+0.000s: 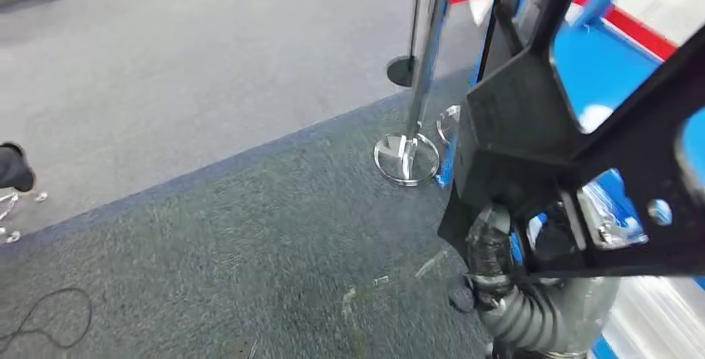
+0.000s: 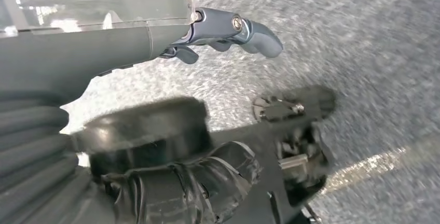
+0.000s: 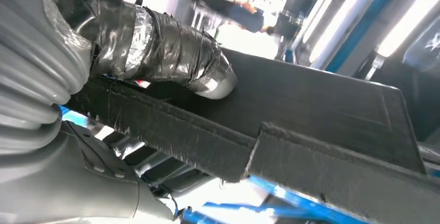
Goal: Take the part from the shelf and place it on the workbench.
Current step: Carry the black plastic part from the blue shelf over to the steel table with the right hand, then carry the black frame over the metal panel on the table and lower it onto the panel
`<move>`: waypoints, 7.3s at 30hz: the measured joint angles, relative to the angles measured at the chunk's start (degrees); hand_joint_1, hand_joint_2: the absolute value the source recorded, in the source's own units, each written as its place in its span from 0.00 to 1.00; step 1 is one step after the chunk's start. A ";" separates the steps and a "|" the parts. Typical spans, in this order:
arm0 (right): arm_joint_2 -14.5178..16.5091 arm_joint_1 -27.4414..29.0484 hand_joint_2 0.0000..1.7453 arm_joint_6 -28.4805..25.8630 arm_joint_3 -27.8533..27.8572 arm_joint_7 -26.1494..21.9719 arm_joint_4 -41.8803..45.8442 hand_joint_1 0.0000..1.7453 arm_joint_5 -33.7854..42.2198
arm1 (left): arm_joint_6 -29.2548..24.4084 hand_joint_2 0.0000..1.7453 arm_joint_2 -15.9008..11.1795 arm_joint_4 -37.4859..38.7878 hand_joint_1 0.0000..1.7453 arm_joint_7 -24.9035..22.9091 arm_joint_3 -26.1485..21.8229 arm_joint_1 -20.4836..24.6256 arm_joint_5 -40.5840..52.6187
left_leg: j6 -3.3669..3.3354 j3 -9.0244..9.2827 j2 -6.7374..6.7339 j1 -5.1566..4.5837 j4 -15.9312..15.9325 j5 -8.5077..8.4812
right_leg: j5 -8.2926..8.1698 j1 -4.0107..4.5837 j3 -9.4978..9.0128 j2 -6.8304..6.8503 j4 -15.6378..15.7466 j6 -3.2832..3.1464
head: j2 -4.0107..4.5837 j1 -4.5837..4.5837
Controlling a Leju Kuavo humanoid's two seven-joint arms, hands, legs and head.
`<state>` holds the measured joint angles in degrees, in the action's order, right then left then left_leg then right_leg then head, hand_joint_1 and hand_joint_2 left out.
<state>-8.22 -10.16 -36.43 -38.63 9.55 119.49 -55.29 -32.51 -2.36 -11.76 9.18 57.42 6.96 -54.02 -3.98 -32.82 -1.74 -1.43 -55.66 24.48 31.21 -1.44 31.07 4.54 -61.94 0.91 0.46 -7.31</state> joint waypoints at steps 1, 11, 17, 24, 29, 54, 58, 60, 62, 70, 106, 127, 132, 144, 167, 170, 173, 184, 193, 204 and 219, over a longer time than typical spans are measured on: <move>0.03 -0.24 1.00 0.25 -0.18 0.44 0.09 1.00 -0.13 | 0.00 1.00 0.09 -0.01 0.00 -0.04 0.05 0.00 0.01 | -0.03 0.62 0.73 0.31 0.68 -0.37 | 1.31 -0.04 1.34 -2.27 -2.83 0.02 | 0.00 0.37; 0.05 -2.83 1.00 2.60 -3.87 5.50 0.49 1.00 2.31 | 0.09 1.00 0.33 0.00 0.00 0.24 0.93 -0.02 -0.33 | 2.60 -2.20 8.67 1.49 -6.19 3.77 | -2.35 -1.41 4.84 -9.29 -2.27 1.47 | 0.00 2.18; 0.12 -3.86 1.00 3.12 -5.41 6.76 0.61 1.00 4.71 | -0.05 1.00 0.12 -0.03 0.00 0.57 0.96 -0.42 -0.58 | 4.14 -6.32 3.14 1.64 -13.18 6.55 | -2.26 -1.66 3.70 -6.61 -1.23 -0.33 | 0.00 1.18; 0.12 -4.77 1.00 3.82 -5.95 8.40 0.24 1.00 7.53 | -0.19 1.00 0.10 -0.02 0.00 0.61 0.96 -0.31 -0.58 | 4.13 -6.38 2.10 2.09 -8.40 0.23 | -1.19 -1.63 1.91 -4.66 -0.41 -0.08 | 0.00 1.16; 0.10 -5.52 1.00 4.52 -5.99 9.09 -0.19 1.00 7.47 | -0.33 1.00 0.03 -0.02 0.00 0.59 0.97 -0.24 -0.57 | 3.00 -3.70 2.14 1.51 -3.10 -0.28 | -1.64 -1.40 0.56 -4.51 2.14 1.56 | 0.00 1.02; -1.32 -2.11 1.00 -3.02 -5.89 0.81 -5.98 1.00 24.56 | 0.15 1.00 -0.04 -0.02 0.00 -0.40 1.28 0.11 0.03 | 4.63 -6.72 0.99 1.93 -11.37 3.04 | -3.23 -0.42 3.18 -1.69 0.73 -1.30 | 0.00 1.43; -1.51 -1.70 1.00 -2.84 -5.77 -0.02 -6.62 1.00 24.87 | 0.27 1.00 -0.04 -0.03 0.00 -0.16 1.40 0.73 0.17 | 3.40 -2.82 -1.34 0.86 -3.16 0.93 | -3.14 -0.22 1.84 0.00 2.08 -0.24 | 0.00 1.45; -1.64 -1.65 1.00 -2.67 -5.72 -0.20 -6.91 1.00 25.27 | 0.30 1.00 -0.02 -0.04 0.00 -0.13 1.45 0.73 0.23 | 2.73 -2.35 -0.19 0.96 -2.32 0.61 | -3.05 -0.18 1.16 0.60 2.82 0.52 | 0.00 1.49; -1.77 -1.64 1.00 -2.57 -5.64 -0.39 -7.17 1.00 25.50 | 0.31 1.00 0.15 -0.04 0.00 -0.19 1.50 0.63 0.26 | 2.03 -1.39 0.90 1.23 -1.23 0.18 | -1.90 -0.24 1.22 -0.85 1.69 0.97 | 0.00 1.65; -2.26 -0.75 1.00 -1.51 -5.45 -1.90 -8.15 1.00 26.86 | 0.28 1.00 0.41 -0.04 0.00 -1.75 1.81 0.83 0.62 | 1.37 -1.01 6.34 1.09 -2.50 1.17 | -2.17 -0.05 6.33 -5.97 -5.38 0.72 | 0.00 2.15; -2.52 -0.21 1.00 1.15 -5.31 -4.02 -8.51 1.00 29.66 | 0.44 1.00 0.32 -0.04 0.00 -2.94 2.46 0.97 1.15 | 3.06 -3.93 9.94 1.36 -4.94 1.36 | -2.71 -0.29 3.32 -7.87 0.08 -0.32 | 0.00 2.28; 0.55 -1.49 1.00 0.41 -5.47 -9.30 -9.80 1.00 29.10 | 1.81 1.00 -0.24 -0.04 0.00 -3.34 3.28 -0.06 1.97 | 0.97 -2.28 3.45 0.86 -1.44 -0.67 | 4.71 0.43 5.33 -3.79 -10.09 0.18 | 0.00 2.24; 0.56 -1.37 1.00 0.68 -5.50 -9.17 -10.15 1.00 29.31 | 1.58 1.00 -0.26 -0.04 0.00 -2.74 3.43 -0.06 1.49 | 1.67 -2.58 7.94 1.21 -3.72 0.80 | -2.26 -0.30 4.26 -7.14 -2.36 0.68 | 0.00 2.36; 1.08 -1.69 1.00 1.40 -5.53 -9.22 -10.53 1.00 29.38 | 1.50 1.00 -0.57 -0.04 0.00 -2.51 3.43 -0.08 1.21 | 4.52 -12.53 2.25 1.75 -19.26 5.45 | -1.91 -0.03 0.65 -2.18 1.59 -1.49 | 0.00 1.69; 3.08 -8.52 1.00 8.74 -9.94 -11.45 -16.05 1.00 37.72 | -6.01 1.00 2.27 -0.04 0.00 -16.16 3.45 14.28 -1.07 | 2.70 -4.32 10.62 1.38 -4.00 -0.02 | -4.78 0.20 4.00 -7.38 1.19 -0.13 | 0.00 2.49; 3.79 -9.59 1.00 8.71 -10.96 -12.43 -16.98 1.00 38.33 | -5.92 1.00 2.12 -0.04 0.00 -16.77 3.45 15.04 -1.07 | 3.59 -5.58 6.81 1.22 -6.42 1.39 | -5.14 0.12 3.22 -5.68 2.25 -1.19 | 0.00 2.18; 3.96 -9.91 1.00 8.68 -11.75 -14.22 -17.50 1.00 39.60 | -5.75 1.00 2.28 -0.04 0.00 -16.85 3.45 15.81 -0.96 | 4.48 -10.52 2.82 1.62 -16.05 5.52 | -4.87 0.38 2.89 -4.05 2.49 -1.66 | 0.00 1.94; 4.05 -10.57 1.00 8.71 -13.20 -15.54 -18.69 1.00 41.17 | -5.67 1.00 2.23 -0.02 0.00 -16.97 3.45 16.67 -0.59 | 2.35 -2.69 1.66 1.30 -2.19 0.12 | -3.48 -0.23 1.15 -2.82 1.46 1.02 | 0.00 2.06; 3.95 -10.68 1.00 8.70 -13.87 -15.75 -19.38 1.00 41.68 | -5.02 1.00 2.31 -0.02 0.00 -17.01 3.45 16.70 -0.51 | 1.16 0.79 3.05 1.06 -2.44 3.06 | -4.99 0.52 9.45 -4.38 -4.16 0.42 | 0.00 2.63; 4.07 -10.93 1.00 9.30 -14.16 -17.53 -19.48 1.00 44.13 | -4.56 1.00 2.33 -0.02 0.00 -17.76 3.45 16.94 -0.25 | 4.00 -7.49 2.57 1.58 -17.16 8.28 | -5.83 0.83 2.98 -4.47 3.44 -2.20 | 0.00 2.49; 3.95 -11.29 1.00 8.41 -14.36 -17.95 -19.57 1.00 41.16 | -4.20 1.00 2.28 0.01 0.00 -18.10 3.45 17.25 -0.09 | 0.50 -2.40 3.80 0.95 -2.06 -0.31 | 1.99 0.73 6.50 -4.42 -10.46 0.60 | 0.00 3.13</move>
<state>-4.28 -21.45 -28.02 -52.99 -8.40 99.91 -14.14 -36.71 -0.08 -11.76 -8.92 60.87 24.21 -54.11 -3.48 -35.22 2.05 -0.48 -57.72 24.17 33.20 -0.71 37.56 0.13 -72.40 1.51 0.46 -4.18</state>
